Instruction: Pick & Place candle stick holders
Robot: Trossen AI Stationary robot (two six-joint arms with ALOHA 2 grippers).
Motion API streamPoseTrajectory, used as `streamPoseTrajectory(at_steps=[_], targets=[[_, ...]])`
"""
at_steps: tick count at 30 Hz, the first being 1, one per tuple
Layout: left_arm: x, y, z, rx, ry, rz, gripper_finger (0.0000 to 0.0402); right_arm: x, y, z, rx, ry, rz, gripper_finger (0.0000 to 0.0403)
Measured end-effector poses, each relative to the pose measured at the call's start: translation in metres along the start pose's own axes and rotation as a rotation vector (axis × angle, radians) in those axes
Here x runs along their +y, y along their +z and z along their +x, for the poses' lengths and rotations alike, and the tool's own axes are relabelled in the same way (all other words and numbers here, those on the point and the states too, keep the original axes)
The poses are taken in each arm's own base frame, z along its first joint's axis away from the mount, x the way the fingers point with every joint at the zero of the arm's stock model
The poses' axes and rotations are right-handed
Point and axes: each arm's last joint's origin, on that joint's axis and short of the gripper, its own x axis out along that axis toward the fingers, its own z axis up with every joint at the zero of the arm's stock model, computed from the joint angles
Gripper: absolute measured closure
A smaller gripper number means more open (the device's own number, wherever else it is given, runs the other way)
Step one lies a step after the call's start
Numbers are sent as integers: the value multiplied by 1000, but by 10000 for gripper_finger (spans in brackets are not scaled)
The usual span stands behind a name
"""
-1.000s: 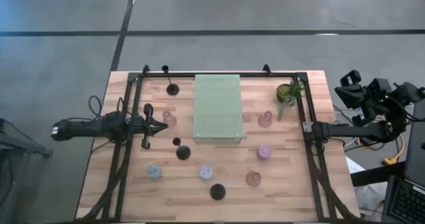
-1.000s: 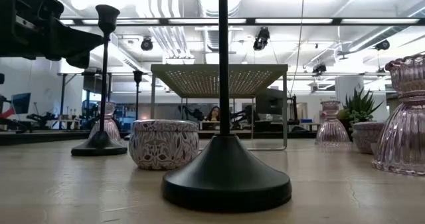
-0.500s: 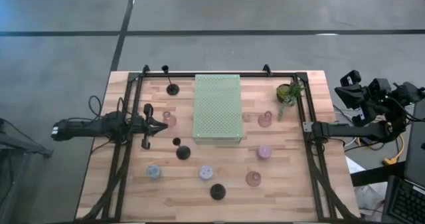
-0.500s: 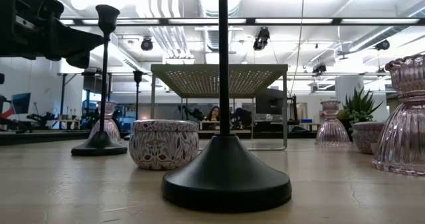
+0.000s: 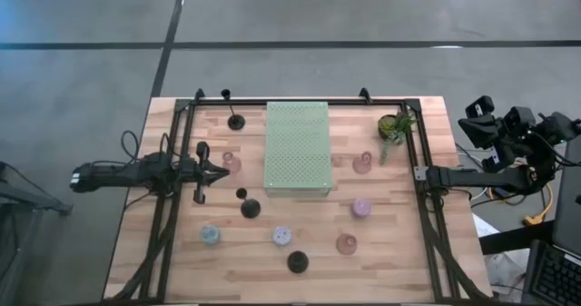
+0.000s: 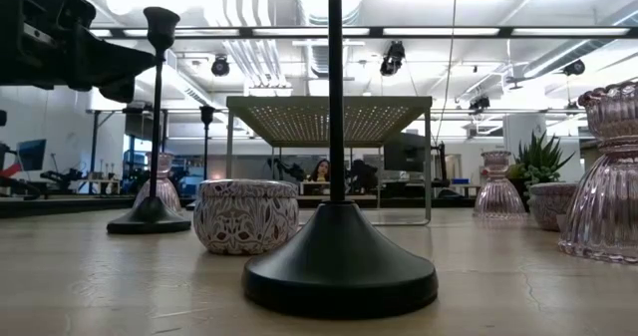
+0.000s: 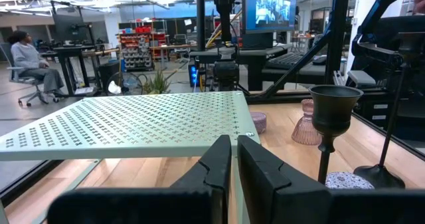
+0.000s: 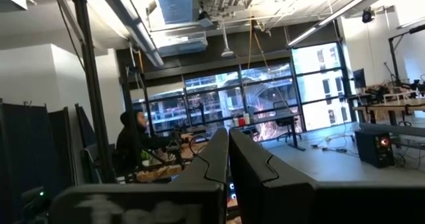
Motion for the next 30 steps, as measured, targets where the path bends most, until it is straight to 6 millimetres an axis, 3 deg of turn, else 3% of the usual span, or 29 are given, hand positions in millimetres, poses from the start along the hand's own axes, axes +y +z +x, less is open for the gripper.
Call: streamPoseTrajectory(at_steps=[10, 14, 21, 25, 30], targets=[[0, 0, 0, 0, 0, 0, 369, 1, 5, 0, -53, 15, 113, 394], [0, 0, 0, 0, 0, 0, 369, 4, 8, 10, -52, 61, 111, 394], [0, 0, 0, 0, 0, 0, 369, 11, -13, 75, 206, 191, 184, 394], [0, 0, 0, 0, 0, 0, 369, 10, -33, 115, 345, 128, 187, 394], [0, 0, 0, 0, 0, 0, 369, 9, -48, 150, 424, 5, 174, 394]])
